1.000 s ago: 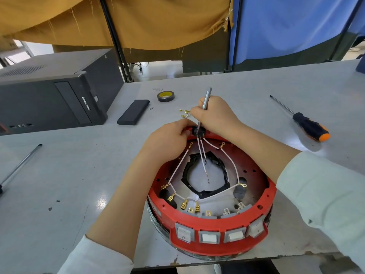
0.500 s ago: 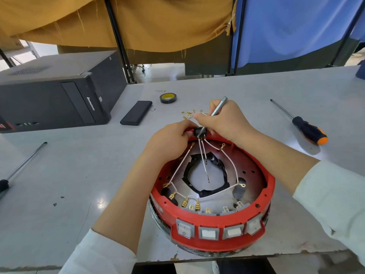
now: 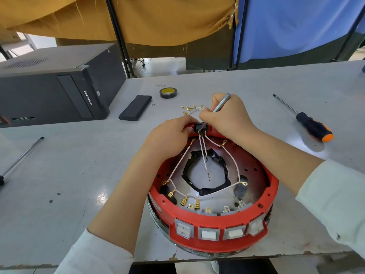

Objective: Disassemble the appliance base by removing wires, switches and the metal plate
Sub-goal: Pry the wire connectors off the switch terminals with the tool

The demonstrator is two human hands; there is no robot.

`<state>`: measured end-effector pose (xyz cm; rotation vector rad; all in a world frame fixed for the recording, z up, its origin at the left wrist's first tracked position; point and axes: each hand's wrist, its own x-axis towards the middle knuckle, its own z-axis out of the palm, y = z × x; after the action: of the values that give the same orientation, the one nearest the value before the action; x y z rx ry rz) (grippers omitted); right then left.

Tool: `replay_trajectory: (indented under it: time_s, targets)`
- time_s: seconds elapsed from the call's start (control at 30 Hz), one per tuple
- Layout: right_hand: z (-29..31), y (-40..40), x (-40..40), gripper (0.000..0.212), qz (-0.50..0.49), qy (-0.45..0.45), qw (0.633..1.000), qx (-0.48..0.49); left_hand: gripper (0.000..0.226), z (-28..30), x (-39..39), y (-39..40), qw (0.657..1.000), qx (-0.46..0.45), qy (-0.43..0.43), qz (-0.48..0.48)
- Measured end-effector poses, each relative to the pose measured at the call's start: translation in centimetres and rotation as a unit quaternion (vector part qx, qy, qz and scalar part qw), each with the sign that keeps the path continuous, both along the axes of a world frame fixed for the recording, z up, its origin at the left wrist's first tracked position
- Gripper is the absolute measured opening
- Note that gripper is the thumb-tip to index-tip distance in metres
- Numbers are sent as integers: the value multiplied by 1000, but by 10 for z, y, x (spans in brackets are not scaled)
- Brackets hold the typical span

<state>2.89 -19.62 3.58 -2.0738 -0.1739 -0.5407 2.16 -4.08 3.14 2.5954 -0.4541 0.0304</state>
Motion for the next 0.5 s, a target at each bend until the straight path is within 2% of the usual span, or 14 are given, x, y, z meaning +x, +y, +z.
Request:
replay_trajectory:
  time_s: [0.17, 0.5]
  targets:
    - [0, 3, -3, 36, -11, -13, 999, -32, 32, 0, 0, 0, 1000, 2, -3, -1]
    - [0, 1, -1, 36, -1, 4, 1000, -9, 33, 0, 0, 0, 1000, 3, 0, 1]
